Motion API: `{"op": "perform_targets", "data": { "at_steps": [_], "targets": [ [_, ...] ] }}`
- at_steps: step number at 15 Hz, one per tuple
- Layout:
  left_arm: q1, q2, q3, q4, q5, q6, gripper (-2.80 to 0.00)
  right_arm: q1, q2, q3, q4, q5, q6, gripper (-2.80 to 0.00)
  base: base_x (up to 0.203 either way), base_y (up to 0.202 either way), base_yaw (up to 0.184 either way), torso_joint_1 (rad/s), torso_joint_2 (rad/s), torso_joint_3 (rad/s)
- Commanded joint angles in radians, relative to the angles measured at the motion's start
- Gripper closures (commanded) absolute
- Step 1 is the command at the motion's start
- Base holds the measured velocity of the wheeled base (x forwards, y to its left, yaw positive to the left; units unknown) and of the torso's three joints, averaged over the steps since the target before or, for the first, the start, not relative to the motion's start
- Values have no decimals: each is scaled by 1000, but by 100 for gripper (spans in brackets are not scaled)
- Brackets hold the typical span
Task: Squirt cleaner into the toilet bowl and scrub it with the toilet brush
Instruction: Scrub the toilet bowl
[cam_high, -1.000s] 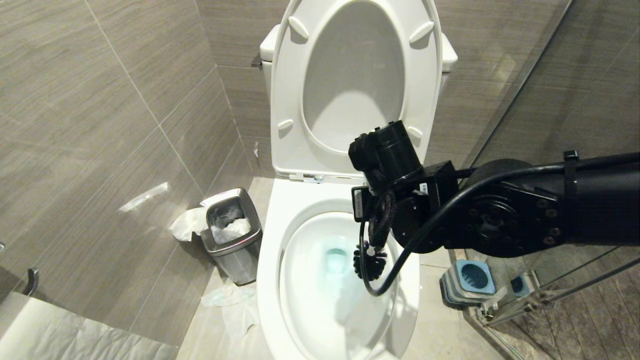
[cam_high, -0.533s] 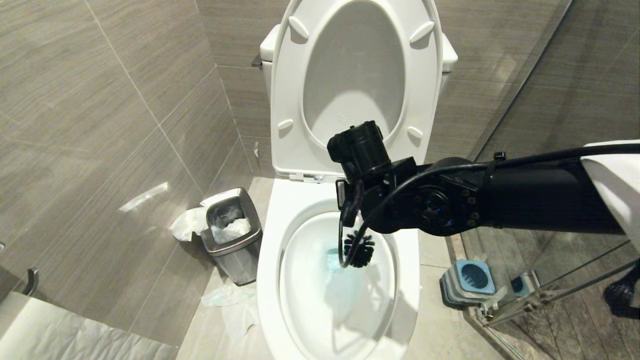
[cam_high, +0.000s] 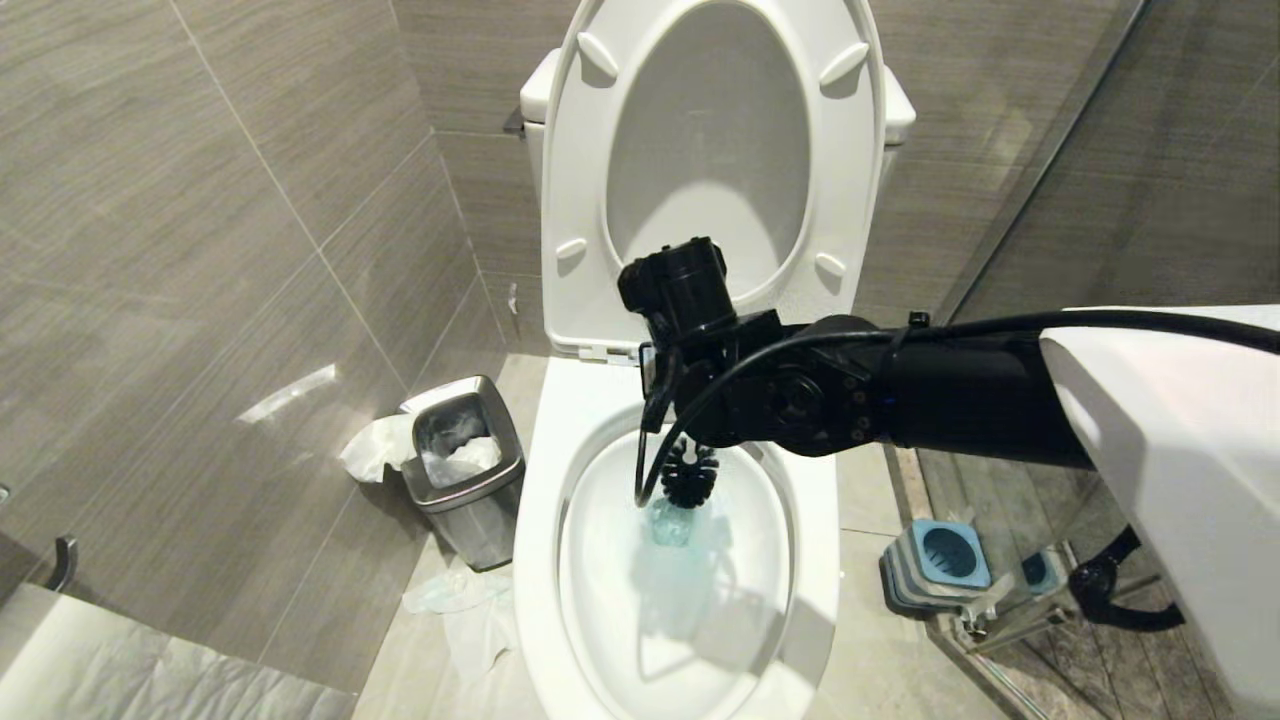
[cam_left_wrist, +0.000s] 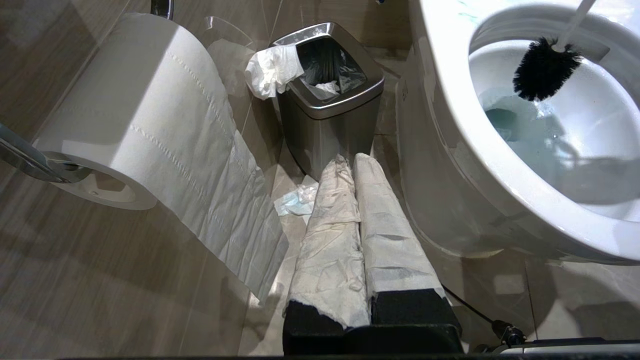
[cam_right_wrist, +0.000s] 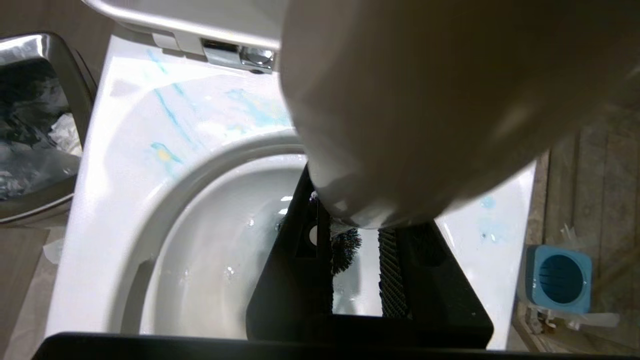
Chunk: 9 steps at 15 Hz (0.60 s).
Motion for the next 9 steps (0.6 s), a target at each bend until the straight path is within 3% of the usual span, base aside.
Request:
{"op": "perform_targets", "data": {
  "at_steps": [1,9],
  "targets": [
    [0,0,2,0,0,1,0,2,29,-25,-1,-5,0,0,0,0,0,0,0,0],
    [0,0,2,0,0,1,0,76,37,-23,-34,3,-2,0,0,0,0,0,0,0]
  ]
}}
